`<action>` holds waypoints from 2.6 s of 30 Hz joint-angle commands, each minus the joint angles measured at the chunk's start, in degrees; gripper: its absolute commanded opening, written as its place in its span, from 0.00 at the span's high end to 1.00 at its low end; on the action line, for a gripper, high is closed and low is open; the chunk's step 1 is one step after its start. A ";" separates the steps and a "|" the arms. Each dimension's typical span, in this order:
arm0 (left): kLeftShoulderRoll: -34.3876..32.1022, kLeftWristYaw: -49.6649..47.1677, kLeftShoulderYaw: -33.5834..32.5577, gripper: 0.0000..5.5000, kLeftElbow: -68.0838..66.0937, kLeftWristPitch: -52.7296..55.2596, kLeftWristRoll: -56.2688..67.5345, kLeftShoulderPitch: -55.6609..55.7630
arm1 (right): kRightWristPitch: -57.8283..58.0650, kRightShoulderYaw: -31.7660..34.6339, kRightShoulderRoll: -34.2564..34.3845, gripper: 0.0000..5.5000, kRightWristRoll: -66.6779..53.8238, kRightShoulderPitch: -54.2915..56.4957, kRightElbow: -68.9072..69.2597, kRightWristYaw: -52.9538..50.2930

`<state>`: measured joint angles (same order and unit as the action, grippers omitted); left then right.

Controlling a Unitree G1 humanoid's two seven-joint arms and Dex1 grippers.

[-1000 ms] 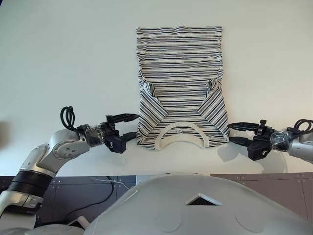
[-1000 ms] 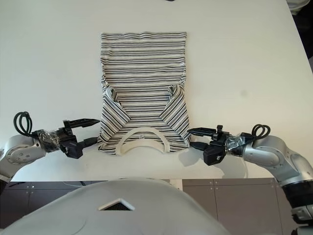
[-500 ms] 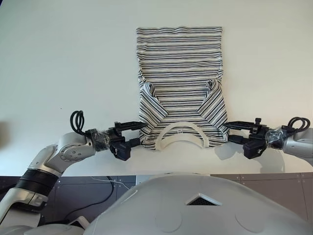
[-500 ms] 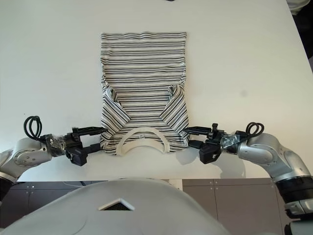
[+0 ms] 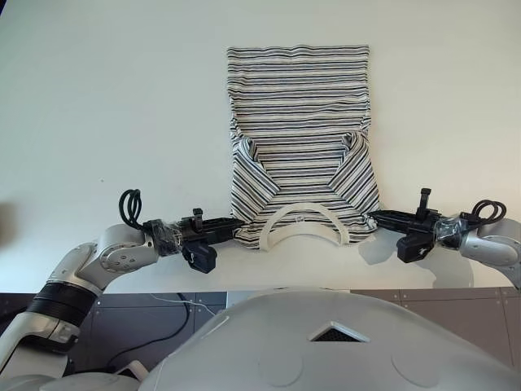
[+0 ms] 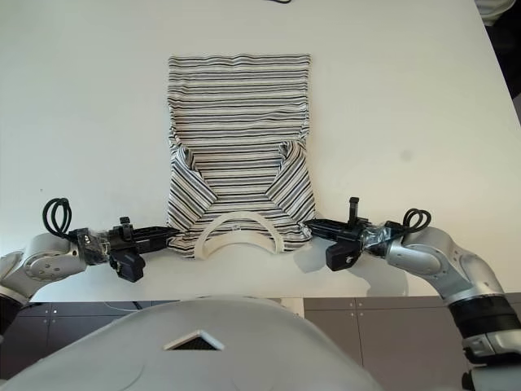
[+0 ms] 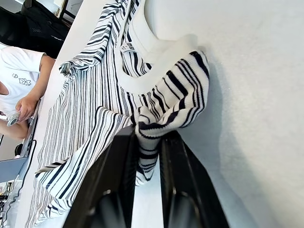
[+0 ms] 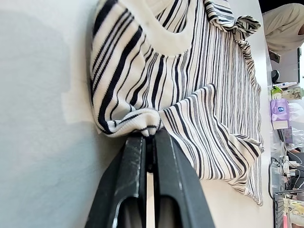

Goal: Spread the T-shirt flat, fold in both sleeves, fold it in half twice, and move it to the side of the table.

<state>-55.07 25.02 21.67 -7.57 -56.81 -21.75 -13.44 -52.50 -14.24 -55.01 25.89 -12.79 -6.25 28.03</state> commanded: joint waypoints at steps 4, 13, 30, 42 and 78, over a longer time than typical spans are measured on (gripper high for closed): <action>-1.49 14.08 3.94 0.98 3.05 18.62 13.47 -6.40 | 3.65 -2.03 -0.03 0.98 -6.98 0.48 -1.62 5.12; -10.76 23.51 -3.31 0.98 26.40 35.22 36.23 -20.62 | 22.46 -2.45 -18.19 0.98 -40.78 -19.99 23.61 25.04; 23.74 7.03 -8.75 0.98 -5.33 64.37 46.50 32.44 | 59.85 2.33 13.67 0.98 -46.26 27.63 -1.29 7.63; 37.19 7.94 -10.51 0.98 -43.46 42.88 29.53 47.40 | 52.26 6.26 23.45 0.98 -33.48 38.80 -23.35 3.91; 47.87 -5.33 -29.75 0.98 -68.65 56.29 26.80 65.95 | 45.89 11.65 38.91 0.61 -21.20 62.37 -65.64 -15.35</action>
<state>-7.70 19.96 -6.40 -75.49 -2.98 4.21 50.56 -6.83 -2.35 -16.87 3.51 47.66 -70.90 14.10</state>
